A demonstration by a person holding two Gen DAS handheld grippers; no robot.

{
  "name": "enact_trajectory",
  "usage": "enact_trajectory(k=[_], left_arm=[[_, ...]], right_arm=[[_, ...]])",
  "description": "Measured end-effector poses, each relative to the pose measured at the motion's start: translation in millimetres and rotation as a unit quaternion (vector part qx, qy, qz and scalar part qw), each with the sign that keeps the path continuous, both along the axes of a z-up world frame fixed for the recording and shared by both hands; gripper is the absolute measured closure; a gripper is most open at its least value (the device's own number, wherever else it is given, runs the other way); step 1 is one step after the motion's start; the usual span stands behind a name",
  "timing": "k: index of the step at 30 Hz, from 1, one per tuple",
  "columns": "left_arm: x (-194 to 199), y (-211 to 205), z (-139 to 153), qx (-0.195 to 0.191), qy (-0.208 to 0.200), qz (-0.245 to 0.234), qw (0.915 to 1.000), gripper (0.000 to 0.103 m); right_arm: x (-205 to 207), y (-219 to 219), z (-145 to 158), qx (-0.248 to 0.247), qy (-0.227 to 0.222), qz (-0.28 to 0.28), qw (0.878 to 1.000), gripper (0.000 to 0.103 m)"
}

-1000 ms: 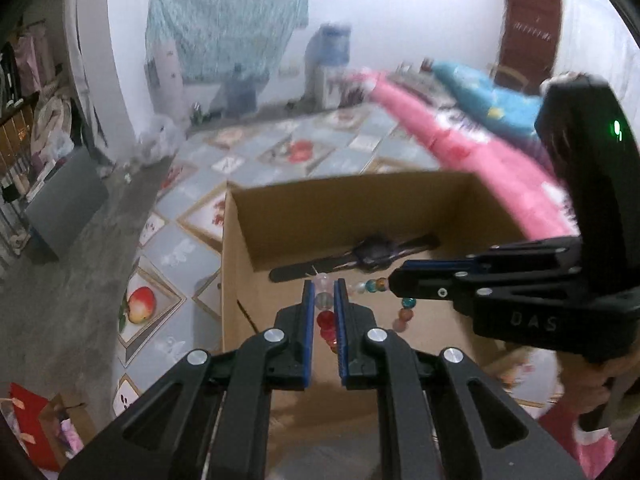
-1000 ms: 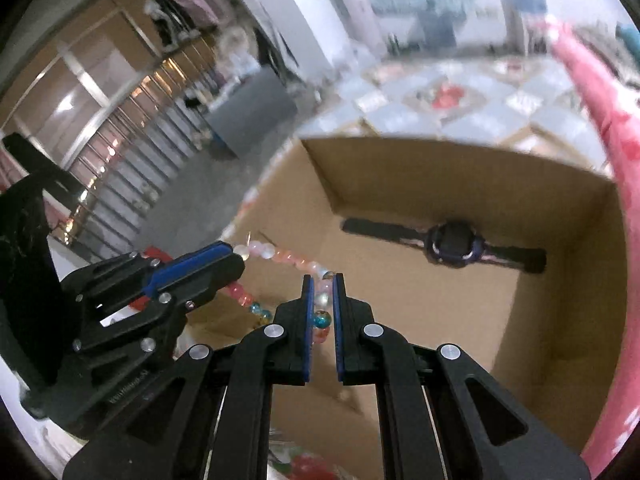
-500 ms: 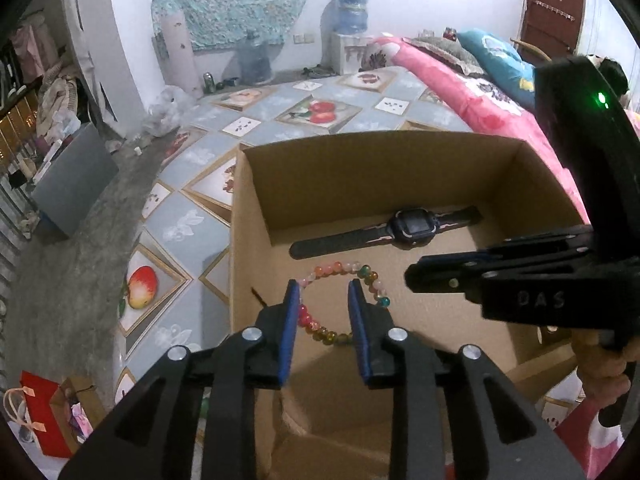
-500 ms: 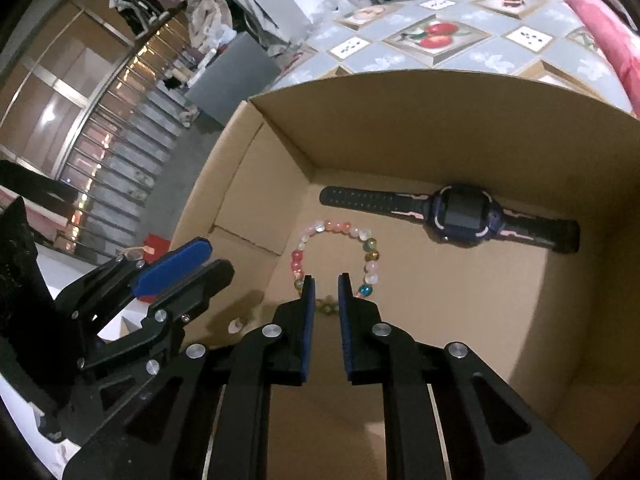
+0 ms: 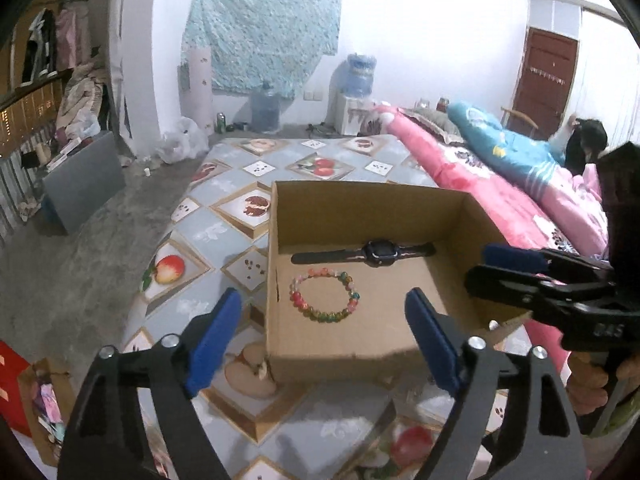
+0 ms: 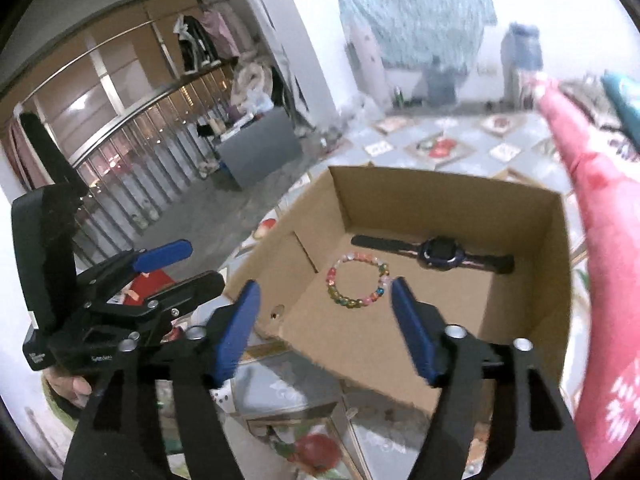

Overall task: Organize jewelry
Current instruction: 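Open both grippers to release the bracelet inside the box, then withdraw both grippers from the box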

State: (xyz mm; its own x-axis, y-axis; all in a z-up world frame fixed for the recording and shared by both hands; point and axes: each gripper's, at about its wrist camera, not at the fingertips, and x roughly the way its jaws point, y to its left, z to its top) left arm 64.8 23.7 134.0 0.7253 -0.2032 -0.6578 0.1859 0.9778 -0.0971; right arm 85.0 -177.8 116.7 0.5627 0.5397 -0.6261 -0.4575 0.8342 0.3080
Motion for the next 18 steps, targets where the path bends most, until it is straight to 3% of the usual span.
enact_trajectory(k=[5, 8, 12, 18], left_arm=[[-31, 8, -18, -0.012, 0.002, 0.014, 0.9998, 0.008], [-45, 12, -36, -0.048, 0.02, 0.014, 0.9985, 0.008], [-60, 14, -58, -0.096, 0.048, 0.007, 0.9942, 0.008], [-70, 10, -81, -0.103, 0.067, 0.016, 0.9923, 0.006]], right_arm=[[-27, 6, -4, -0.053, -0.037, -0.019, 0.998, 0.017], [-38, 9, -14, -0.092, -0.047, -0.031, 0.994, 0.009], [-50, 11, -29, -0.141, -0.057, -0.056, 0.987, 0.008], [-63, 15, -49, -0.184, -0.059, -0.076, 0.978, 0.008]])
